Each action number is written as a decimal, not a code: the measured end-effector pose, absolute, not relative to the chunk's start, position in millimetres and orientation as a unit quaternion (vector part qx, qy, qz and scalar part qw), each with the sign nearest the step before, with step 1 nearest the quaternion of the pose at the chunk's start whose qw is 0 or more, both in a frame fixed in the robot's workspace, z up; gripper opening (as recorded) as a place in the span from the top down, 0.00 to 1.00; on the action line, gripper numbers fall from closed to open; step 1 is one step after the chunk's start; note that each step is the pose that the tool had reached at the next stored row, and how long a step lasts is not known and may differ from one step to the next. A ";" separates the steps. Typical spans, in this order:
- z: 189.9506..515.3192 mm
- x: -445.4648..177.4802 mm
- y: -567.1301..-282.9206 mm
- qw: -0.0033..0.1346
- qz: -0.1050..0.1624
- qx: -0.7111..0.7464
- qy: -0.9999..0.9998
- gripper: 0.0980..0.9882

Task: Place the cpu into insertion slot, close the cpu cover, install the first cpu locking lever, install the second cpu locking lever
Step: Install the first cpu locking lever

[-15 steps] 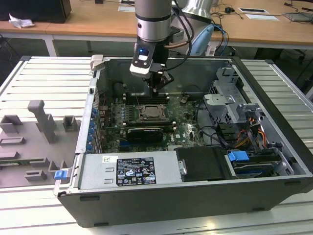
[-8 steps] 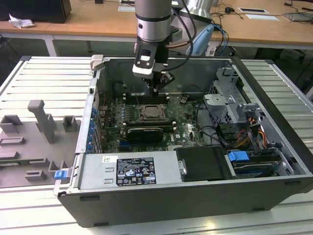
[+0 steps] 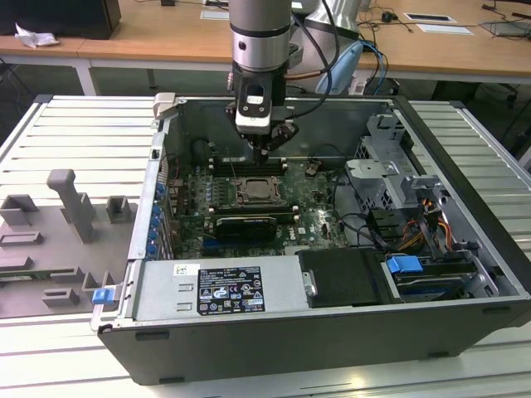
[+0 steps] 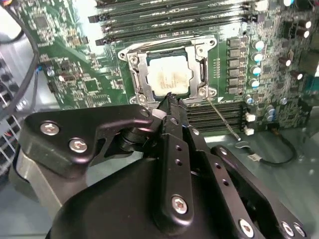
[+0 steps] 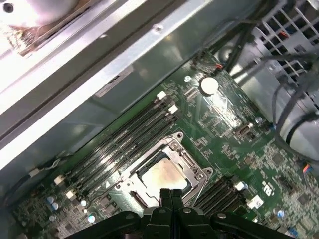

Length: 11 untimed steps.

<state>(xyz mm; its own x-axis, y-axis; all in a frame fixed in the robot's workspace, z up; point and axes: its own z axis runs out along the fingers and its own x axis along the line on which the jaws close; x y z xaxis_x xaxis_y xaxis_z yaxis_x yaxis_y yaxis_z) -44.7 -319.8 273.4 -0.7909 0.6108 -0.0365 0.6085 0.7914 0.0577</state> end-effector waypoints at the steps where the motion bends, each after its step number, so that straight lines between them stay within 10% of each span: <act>1: 273.4 -44.7 -319.8 0.026 0.022 0.303 0.953 0.99; 11: 273.4 -44.7 -319.8 0.024 0.025 0.197 0.980 0.99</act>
